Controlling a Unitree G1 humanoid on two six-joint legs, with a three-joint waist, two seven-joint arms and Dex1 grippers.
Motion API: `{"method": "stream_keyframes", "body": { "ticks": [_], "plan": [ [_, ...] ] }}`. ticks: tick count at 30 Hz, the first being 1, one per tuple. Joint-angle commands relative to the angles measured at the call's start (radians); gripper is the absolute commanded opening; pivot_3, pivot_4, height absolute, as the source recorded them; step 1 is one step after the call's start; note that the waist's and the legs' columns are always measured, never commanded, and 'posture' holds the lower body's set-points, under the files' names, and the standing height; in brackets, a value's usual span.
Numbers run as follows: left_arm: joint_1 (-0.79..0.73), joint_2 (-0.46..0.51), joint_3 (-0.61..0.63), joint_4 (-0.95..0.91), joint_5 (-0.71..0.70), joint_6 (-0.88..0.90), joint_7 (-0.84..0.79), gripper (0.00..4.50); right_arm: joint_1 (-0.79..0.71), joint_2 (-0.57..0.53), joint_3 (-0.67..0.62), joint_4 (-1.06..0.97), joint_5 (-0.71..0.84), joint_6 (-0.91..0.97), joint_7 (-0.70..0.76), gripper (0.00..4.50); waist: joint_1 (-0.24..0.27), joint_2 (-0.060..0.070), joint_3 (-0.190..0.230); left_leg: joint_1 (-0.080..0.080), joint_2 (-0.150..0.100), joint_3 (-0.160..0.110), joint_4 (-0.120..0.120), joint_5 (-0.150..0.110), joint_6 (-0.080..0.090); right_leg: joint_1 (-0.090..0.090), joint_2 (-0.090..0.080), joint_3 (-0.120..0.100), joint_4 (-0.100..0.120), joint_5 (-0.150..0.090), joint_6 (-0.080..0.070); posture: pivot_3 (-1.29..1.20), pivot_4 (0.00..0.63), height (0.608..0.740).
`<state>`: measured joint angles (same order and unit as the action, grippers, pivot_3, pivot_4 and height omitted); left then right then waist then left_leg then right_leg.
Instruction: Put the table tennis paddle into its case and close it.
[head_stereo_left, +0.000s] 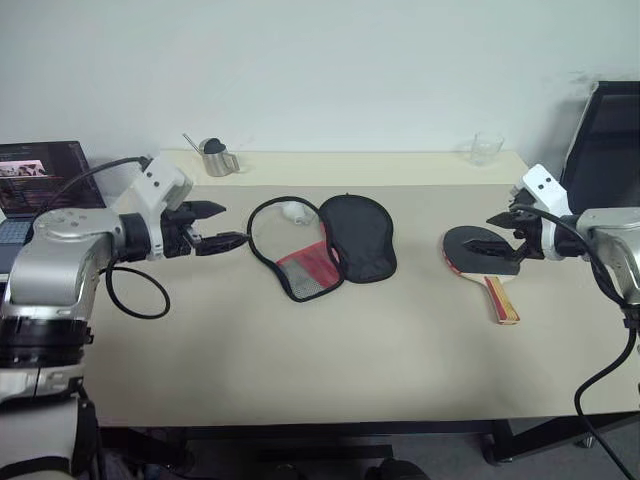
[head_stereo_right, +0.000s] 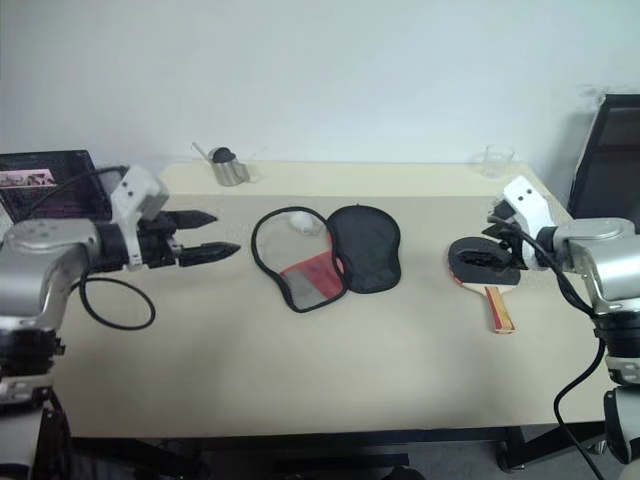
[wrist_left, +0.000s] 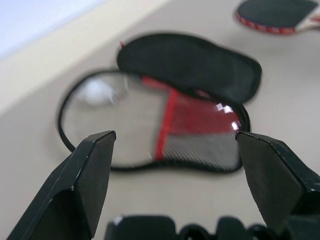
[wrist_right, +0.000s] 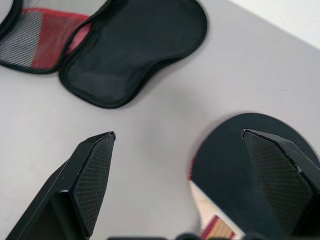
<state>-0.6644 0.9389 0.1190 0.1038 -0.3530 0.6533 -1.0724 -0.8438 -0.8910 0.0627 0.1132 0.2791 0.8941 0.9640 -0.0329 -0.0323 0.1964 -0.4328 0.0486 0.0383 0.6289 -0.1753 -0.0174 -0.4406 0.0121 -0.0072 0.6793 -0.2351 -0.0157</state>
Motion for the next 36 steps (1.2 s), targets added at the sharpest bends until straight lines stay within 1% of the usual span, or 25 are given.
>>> {"method": "stream_keyframes", "body": {
  "ticks": [1, 4, 6, 9, 13, 16, 19, 22, 23, 25, 28, 32, 34, 36],
  "plan": [
    [0.007, 0.037, 0.063, -0.080, -0.026, 0.022, 0.023, 4.18, -0.046, 0.012, -0.005, 0.002, 0.000, -0.051, 0.014, 4.50, 0.001, 0.000, 0.000, 0.000, 0.000, 0.000, 0.000, 0.000, 0.000, 0.000, 0.000, 0.000, 0.000, 0.000, 0.000, 0.00, 0.150, 0.740],
    [0.024, 0.041, 0.078, -0.094, -0.029, 0.034, 0.043, 4.18, -0.064, 0.046, -0.001, 0.027, -0.011, -0.066, 0.000, 4.50, 0.001, 0.000, 0.000, 0.000, 0.000, 0.000, 0.000, 0.000, 0.000, 0.000, 0.000, 0.000, 0.000, 0.000, 0.000, 0.00, 0.150, 0.740],
    [0.003, 0.020, 0.069, -0.085, -0.027, 0.042, 0.075, 4.18, -0.073, 0.061, -0.002, 0.022, -0.002, -0.072, 0.009, 4.50, 0.002, 0.000, 0.000, 0.000, 0.000, 0.000, 0.000, 0.000, 0.000, 0.000, 0.000, 0.000, 0.000, 0.000, 0.000, 0.00, 0.150, 0.740],
    [-0.030, -0.032, 0.032, -0.091, -0.023, 0.035, 0.114, 4.18, -0.069, 0.053, -0.005, 0.036, -0.013, -0.096, 0.016, 4.50, 0.004, 0.000, 0.000, 0.000, -0.001, 0.000, 0.000, 0.000, 0.000, 0.000, 0.000, 0.000, 0.000, 0.000, 0.000, 0.00, 0.150, 0.740],
    [-0.100, -0.106, -0.019, -0.019, -0.008, 0.016, 0.130, 4.18, -0.045, 0.015, -0.038, -0.002, -0.009, -0.067, 0.007, 4.50, 0.012, 0.000, 0.000, -0.001, -0.001, 0.000, 0.001, 0.000, 0.000, 0.001, 0.000, -0.001, 0.000, 0.000, 0.000, 0.00, 0.150, 0.740],
    [-0.158, -0.171, -0.054, 0.093, 0.029, -0.008, 0.175, 4.18, -0.017, -0.005, -0.069, -0.040, 0.003, -0.048, -0.010, 4.50, 0.015, 0.000, 0.000, 0.000, -0.002, 0.000, 0.001, 0.000, 0.000, 0.001, 0.000, -0.001, 0.000, 0.000, 0.000, 0.00, 0.150, 0.740],
    [-0.225, -0.290, -0.078, 0.198, 0.071, -0.005, 0.293, 4.18, 0.001, -0.003, -0.092, -0.084, 0.015, 0.013, -0.046, 4.50, 0.016, -0.001, 0.000, 0.000, -0.001, 0.000, 0.001, 0.000, 0.000, 0.001, 0.000, -0.001, 0.000, 0.000, 0.000, 0.00, 0.150, 0.740],
    [-0.273, -0.459, -0.112, 0.286, 0.090, -0.035, 0.372, 4.18, 0.026, 0.011, -0.079, -0.134, 0.025, 0.062, -0.065, 4.50, 0.016, -0.001, 0.000, 0.000, -0.001, 0.000, 0.002, 0.000, 0.000, 0.002, 0.000, 0.000, 0.001, 0.000, 0.001, 0.00, 0.150, 0.740],
    [-0.286, -0.501, -0.131, 0.316, 0.109, -0.047, 0.388, 4.18, 0.032, 0.014, -0.079, -0.167, 0.037, 0.088, -0.072, 4.50, 0.017, -0.001, 0.000, 0.000, -0.001, -0.001, 0.002, 0.000, 0.000, 0.003, 0.000, -0.001, 0.001, 0.000, 0.001, 0.00, 0.150, 0.740],
    [-0.304, -0.546, -0.155, 0.361, 0.139, -0.043, 0.409, 4.18, 0.045, 0.005, -0.094, -0.222, 0.061, 0.121, -0.072, 4.50, 0.018, -0.001, 0.000, -0.001, -0.002, -0.001, 0.003, 0.000, 0.000, 0.002, 0.000, 0.000, 0.000, 0.001, 0.001, 0.00, 0.150, 0.740],
    [-0.315, -0.557, -0.166, 0.418, 0.173, -0.076, 0.439, 4.18, 0.069, -0.019, -0.130, -0.259, 0.074, 0.155, -0.093, 4.50, 0.002, -0.001, 0.000, -0.001, -0.001, 0.000, 0.001, 0.000, 0.000, 0.001, 0.000, 0.001, 0.000, 0.001, 0.001, 0.00, 0.150, 0.740],
    [-0.317, -0.554, -0.163, 0.454, 0.184, -0.077, 0.457, 4.18, 0.092, -0.036, -0.151, -0.282, 0.086, 0.171, -0.109, 4.50, -0.001, -0.001, 0.000, 0.000, 0.000, -0.002, 0.001, 0.000, 0.000, 0.001, 0.000, 0.000, 0.001, 0.000, 0.001, 0.00, 0.150, 0.740],
    [-0.303, -0.539, -0.164, 0.441, 0.190, -0.064, 0.448, 4.18, 0.094, -0.037, -0.157, -0.289, 0.090, 0.173, -0.114, 4.50, 0.000, -0.001, 0.000, 0.000, -0.001, -0.003, 0.001, 0.000, 0.000, 0.002, 0.001, -0.001, 0.001, 0.000, 0.001, 0.00, 0.150, 0.740],
    [-0.283, -0.501, -0.149, 0.416, 0.190, -0.046, 0.439, 4.18, 0.099, -0.041, -0.166, -0.294, 0.095, 0.176, -0.120, 4.50, -0.001, -0.001, 0.000, 0.000, -0.001, -0.003, 0.001, 0.000, 0.000, 0.002, 0.001, -0.001, 0.001, 0.000, 0.001, 0.00, 0.150, 0.740]
  ]
}}
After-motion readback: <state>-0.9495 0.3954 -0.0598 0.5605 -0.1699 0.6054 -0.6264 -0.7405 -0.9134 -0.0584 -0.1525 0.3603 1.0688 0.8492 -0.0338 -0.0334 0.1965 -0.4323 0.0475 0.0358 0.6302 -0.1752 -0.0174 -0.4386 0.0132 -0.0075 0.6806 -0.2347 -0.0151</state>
